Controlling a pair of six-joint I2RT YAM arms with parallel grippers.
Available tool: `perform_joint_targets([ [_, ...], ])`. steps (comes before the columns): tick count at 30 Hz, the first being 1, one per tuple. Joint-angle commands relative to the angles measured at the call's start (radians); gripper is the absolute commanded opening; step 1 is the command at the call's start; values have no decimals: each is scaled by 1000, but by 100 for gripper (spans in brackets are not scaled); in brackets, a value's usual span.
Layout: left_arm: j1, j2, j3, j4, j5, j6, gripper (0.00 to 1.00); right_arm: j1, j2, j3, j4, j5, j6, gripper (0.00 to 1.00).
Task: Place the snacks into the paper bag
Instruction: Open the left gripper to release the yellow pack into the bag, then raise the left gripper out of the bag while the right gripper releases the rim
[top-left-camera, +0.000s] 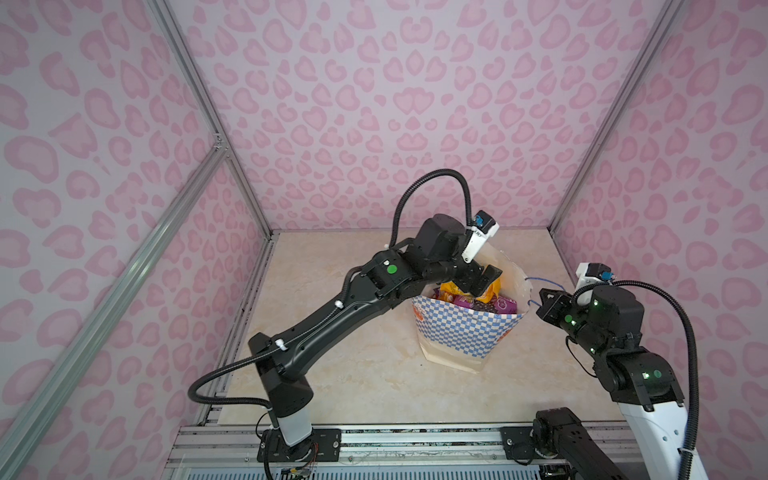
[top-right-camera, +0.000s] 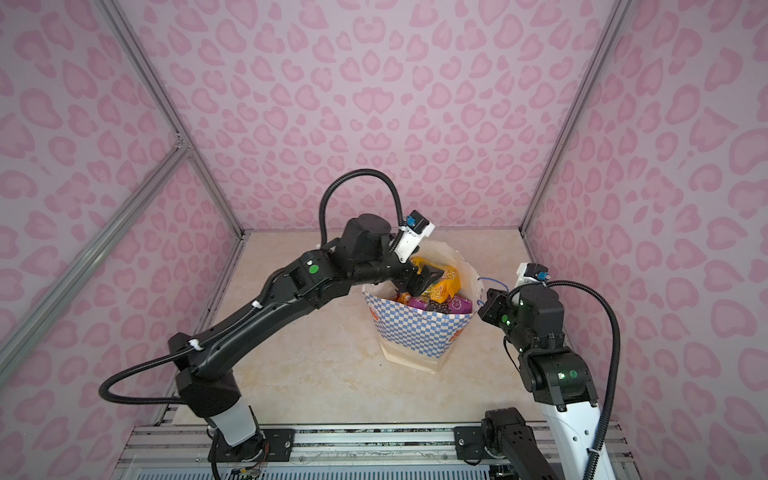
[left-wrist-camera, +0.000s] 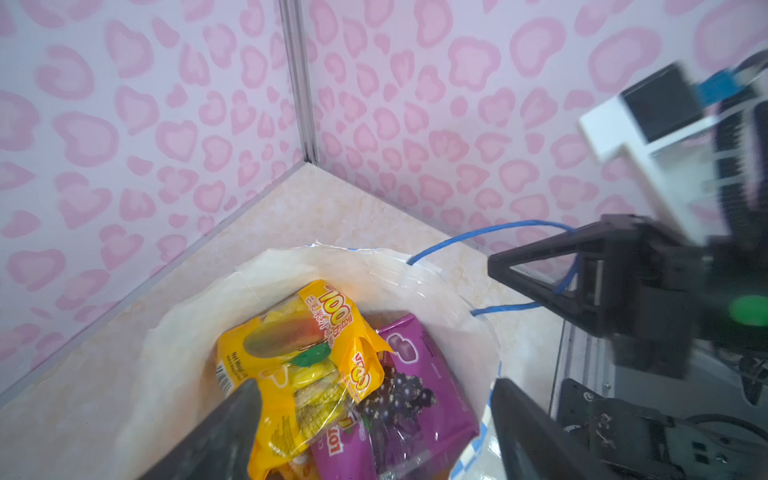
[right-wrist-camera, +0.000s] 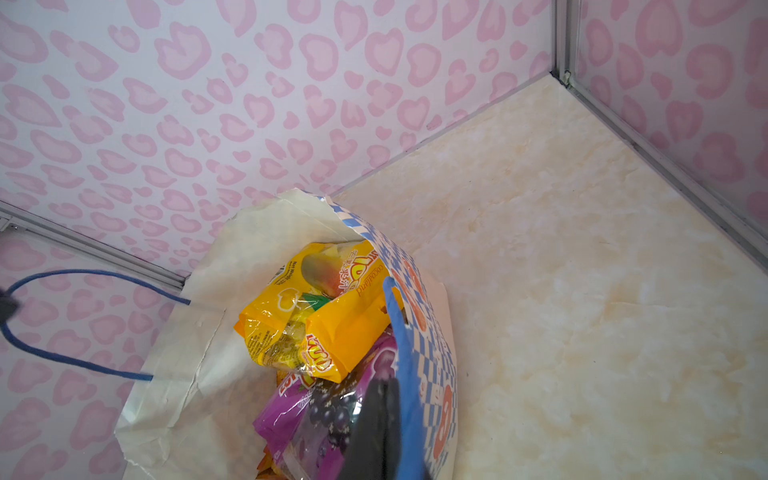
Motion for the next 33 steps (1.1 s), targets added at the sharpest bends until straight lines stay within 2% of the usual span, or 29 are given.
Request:
perform_joint_targets([
  [1,50,-102,-103,62,6,-77,97,0,3,-15,43,-3,3,3],
  [3,131,-162,-172,67,73,-117,97,1,8,-17,52,-10,4,3],
  [7,319,-223,-289,119,282,-200,97,1,15,-18,60,-17,2,3],
  [10,394,-227,-345,188,429,-221,97,0,16,-16,59,-17,2,3],
  [12,405,-183,-332,209,574,-219,97,0,19,-13,57,-20,4,3],
  [13,405,-162,-323,213,604,-223,97,0,19,-12,56,-20,4,3],
  [16,405,-105,-295,208,621,-234,97,0,16,-7,49,-18,5,3],
  [22,405,-73,-316,284,742,-281,97,0,-1,0,27,-2,1,3],
  [29,405,-62,-367,473,852,-420,97,0,8,-1,37,-12,4,4],
  [33,404,-47,-386,641,911,-536,97,1,19,-2,46,-13,4,4],
])
